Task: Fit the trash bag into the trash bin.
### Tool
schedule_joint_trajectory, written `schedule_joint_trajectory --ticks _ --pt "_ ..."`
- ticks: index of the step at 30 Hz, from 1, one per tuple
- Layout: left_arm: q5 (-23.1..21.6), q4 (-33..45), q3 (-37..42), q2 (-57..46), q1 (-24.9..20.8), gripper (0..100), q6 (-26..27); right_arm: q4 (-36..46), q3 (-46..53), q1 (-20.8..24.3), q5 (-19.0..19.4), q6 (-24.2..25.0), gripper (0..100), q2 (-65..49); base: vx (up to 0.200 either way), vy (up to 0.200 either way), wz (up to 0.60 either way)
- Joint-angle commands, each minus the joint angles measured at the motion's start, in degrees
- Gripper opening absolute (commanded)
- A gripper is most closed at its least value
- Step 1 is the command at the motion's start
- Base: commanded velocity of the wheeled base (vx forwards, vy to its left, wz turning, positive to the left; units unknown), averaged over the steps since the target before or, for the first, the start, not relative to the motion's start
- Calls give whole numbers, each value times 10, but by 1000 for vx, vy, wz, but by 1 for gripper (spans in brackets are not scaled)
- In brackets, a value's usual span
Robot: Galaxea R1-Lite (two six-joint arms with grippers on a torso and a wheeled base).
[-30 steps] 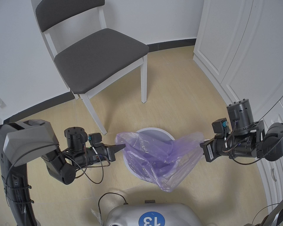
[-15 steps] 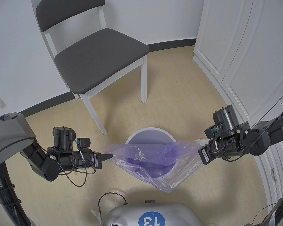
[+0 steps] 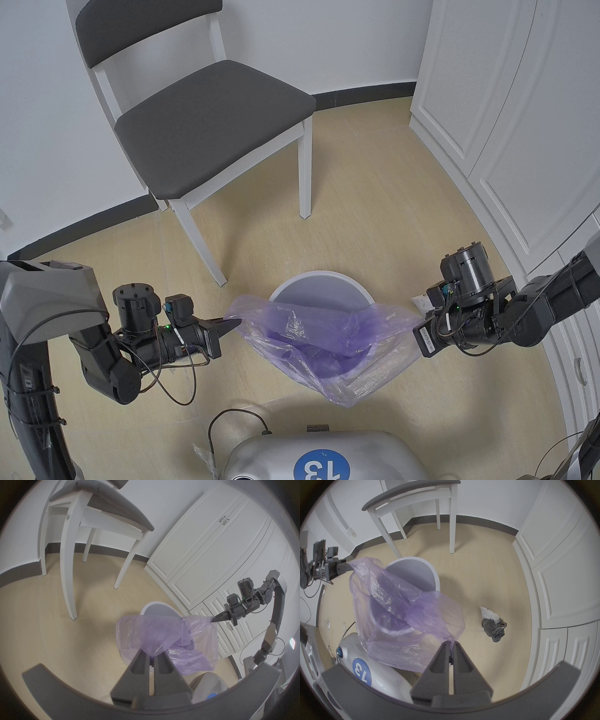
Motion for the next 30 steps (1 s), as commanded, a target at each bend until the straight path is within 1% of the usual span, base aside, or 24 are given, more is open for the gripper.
schedule_joint_trajectory --ticks 1,2,3,6,8,11,12,14,17,18,19,21,24,30 --pt "-2 -27 -4 72 21 0 0 -39 75 -5 2 -38 0 -11 0 0 0" --pt "-2 -27 -4 72 21 0 0 -39 75 -5 2 -38 0 -11 0 0 0" --pt "-22 -41 -10 83 33 0 -1 -56 114 -5 8 -64 0 -25 0 0 0" --pt "-63 -81 -3 95 44 0 -1 -93 156 -6 12 -95 0 -23 0 0 0" --pt "-73 -121 -4 113 45 0 -2 -137 177 -10 12 -110 0 -14 0 0 0" --pt "-72 -123 -18 126 39 0 -2 -205 184 -12 11 -114 0 39 0 0 0" --pt "-72 -123 -19 128 38 0 -2 -211 184 -12 11 -114 0 43 0 0 0" --pt "-71 -123 -25 133 32 0 -1 -256 186 -13 12 -117 0 81 0 0 0" --pt "-70 -123 -28 136 32 0 0 -272 187 -17 12 -122 0 102 0 0 0" --pt "-64 -123 -38 140 34 0 0 -284 187 -23 12 -134 0 119 0 0 0" --pt "-64 -123 -39 141 34 0 0 -285 187 -24 12 -135 0 120 0 0 0" --pt "-50 -123 -67 152 34 0 -1 -313 183 -38 13 -148 0 142 0 0 0" --pt "-45 -123 -83 156 30 0 -5 -350 182 -48 13 -153 0 163 0 0 0" --pt "-43 -123 -84 149 25 0 -6 -405 175 -49 13 -150 0 190 0 0 0"
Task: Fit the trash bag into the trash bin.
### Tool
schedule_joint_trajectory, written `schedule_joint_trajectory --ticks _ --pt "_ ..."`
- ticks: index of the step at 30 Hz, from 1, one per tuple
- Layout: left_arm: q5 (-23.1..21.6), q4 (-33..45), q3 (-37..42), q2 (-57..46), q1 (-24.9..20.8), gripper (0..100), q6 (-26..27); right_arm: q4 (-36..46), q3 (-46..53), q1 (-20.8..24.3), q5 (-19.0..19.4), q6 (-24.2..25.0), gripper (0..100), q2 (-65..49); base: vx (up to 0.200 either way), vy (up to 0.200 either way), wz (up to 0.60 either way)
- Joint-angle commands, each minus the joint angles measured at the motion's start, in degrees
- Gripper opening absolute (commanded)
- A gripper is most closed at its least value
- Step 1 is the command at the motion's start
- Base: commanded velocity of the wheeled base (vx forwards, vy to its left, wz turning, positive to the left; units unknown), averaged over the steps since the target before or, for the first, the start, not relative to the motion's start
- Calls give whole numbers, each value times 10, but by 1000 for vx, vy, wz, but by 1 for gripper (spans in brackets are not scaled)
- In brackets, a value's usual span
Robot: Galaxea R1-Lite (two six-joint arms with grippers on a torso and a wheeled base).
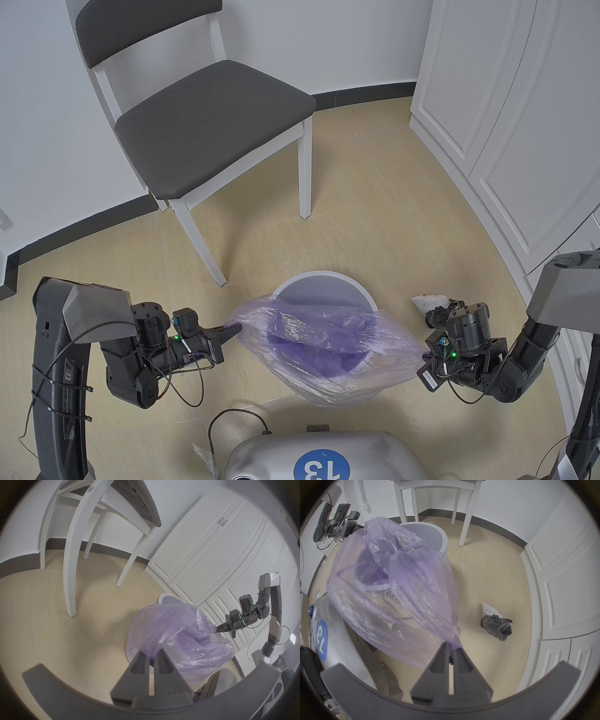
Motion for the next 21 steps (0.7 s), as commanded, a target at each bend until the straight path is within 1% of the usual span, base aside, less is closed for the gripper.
schedule_joint_trajectory --ticks 1,3,4,9,11,12,13,17,21 --pt "3 -10 -3 -4 -3 0 -3 -25 -5 -3 0 -2 0 42 0 0 0" --pt "3 -10 -2 -7 -3 0 -3 -28 -5 -4 1 -4 0 43 0 0 0" --pt "4 -10 3 -14 -4 0 -4 -32 -2 -7 1 -15 100 45 0 0 0" --pt "5 -10 12 -30 -8 0 -4 -34 12 -5 21 -14 100 26 0 0 0" --pt "5 -10 21 -37 -9 0 -3 -29 28 -4 31 -15 100 -14 0 0 0" --pt "5 -10 21 -37 -9 0 -3 -29 28 -4 31 -15 100 -14 0 0 0" --pt "5 -10 28 -41 -13 0 -3 -22 44 -1 43 -16 100 -50 0 0 0" --pt "6 -10 30 -39 -16 0 0 -7 59 3 47 -20 100 -100 0 0 0" --pt "9 -10 28 -30 -16 0 3 45 53 21 48 -19 100 -177 0 0 0"
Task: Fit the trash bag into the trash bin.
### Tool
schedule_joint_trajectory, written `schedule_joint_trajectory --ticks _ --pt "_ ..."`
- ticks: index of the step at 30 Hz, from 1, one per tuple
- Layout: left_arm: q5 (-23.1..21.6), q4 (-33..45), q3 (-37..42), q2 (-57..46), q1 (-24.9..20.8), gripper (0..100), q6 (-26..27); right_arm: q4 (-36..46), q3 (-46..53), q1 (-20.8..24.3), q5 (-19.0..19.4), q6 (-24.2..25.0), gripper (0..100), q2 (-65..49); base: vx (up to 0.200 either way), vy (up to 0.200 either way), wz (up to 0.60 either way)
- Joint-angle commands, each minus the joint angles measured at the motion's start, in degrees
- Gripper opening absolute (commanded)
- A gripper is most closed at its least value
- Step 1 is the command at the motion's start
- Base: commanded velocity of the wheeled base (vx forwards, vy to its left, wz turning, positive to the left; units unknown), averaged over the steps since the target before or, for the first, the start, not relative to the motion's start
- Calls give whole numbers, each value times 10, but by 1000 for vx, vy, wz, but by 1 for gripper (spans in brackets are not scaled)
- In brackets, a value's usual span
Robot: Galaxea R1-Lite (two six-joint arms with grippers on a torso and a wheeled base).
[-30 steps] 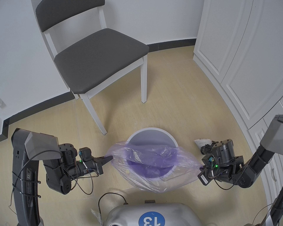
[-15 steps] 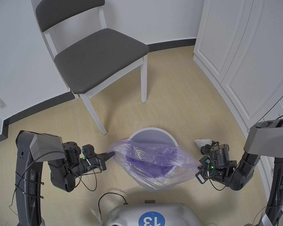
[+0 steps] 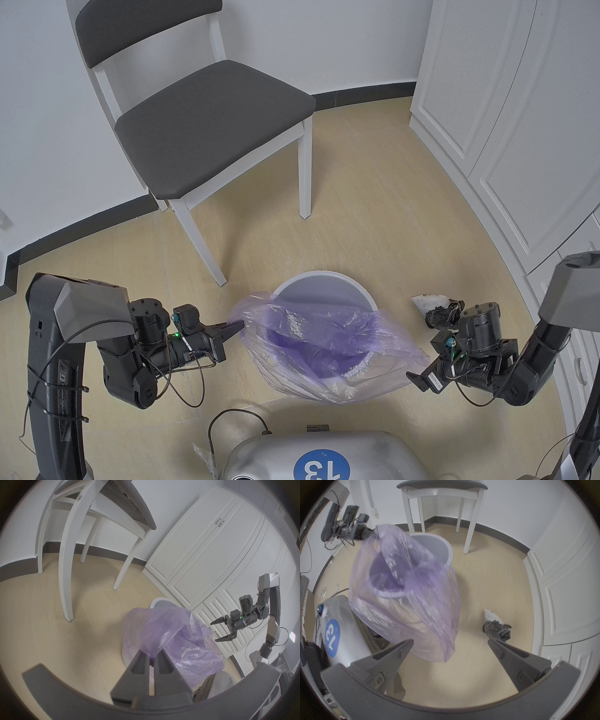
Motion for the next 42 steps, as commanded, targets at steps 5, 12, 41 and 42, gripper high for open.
schedule_joint_trajectory --ticks 5,12,41,42 --pt "11 -10 1 4 -3 0 3 91 -40 83 9 5 100 -122 0 0 0" --pt "11 -10 3 10 3 0 4 105 -187 127 2 4 100 -25 0 0 0" --pt "11 -10 7 18 18 100 5 121 -313 147 9 -90 100 127 0 0 0" --pt "11 -10 7 18 18 100 5 121 -316 147 9 -90 100 130 0 0 0"
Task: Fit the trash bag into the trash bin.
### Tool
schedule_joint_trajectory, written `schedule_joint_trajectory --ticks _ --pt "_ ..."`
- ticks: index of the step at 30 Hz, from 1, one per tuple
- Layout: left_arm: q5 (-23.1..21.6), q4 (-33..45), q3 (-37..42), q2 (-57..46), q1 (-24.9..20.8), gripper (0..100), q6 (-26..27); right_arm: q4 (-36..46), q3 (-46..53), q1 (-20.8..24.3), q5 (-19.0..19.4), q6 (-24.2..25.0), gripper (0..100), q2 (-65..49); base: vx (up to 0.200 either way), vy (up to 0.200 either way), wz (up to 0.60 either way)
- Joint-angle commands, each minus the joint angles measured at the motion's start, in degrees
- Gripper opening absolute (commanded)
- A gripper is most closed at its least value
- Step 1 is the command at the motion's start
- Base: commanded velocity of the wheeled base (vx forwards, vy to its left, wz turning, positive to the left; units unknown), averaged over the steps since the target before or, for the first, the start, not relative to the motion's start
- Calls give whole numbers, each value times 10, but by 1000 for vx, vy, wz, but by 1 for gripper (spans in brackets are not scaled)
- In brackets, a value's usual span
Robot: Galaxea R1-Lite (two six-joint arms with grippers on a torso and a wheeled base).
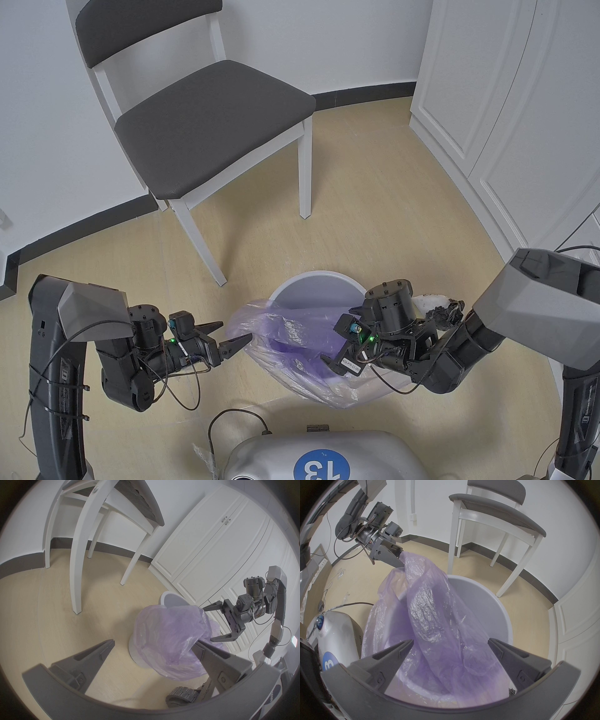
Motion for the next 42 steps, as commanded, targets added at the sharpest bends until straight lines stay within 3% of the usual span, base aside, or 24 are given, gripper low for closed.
schedule_joint_trajectory --ticks 1,12,13,27,42 --pt "0 -10 -1 1 0 100 0 0 -9 3 0 0 100 16 0 0 0" --pt "0 -10 -4 1 1 100 1 -5 -52 3 -7 -2 100 63 0 0 0" --pt "0 -10 -4 1 2 100 1 -5 -53 3 -7 -2 0 61 0 0 0" --pt "1 -10 -8 -4 5 100 1 22 -59 -10 -9 -12 0 -2 0 0 0" --pt "2 -10 -7 -13 8 100 1 142 -223 -53 -9 -12 0 -5 0 0 0"
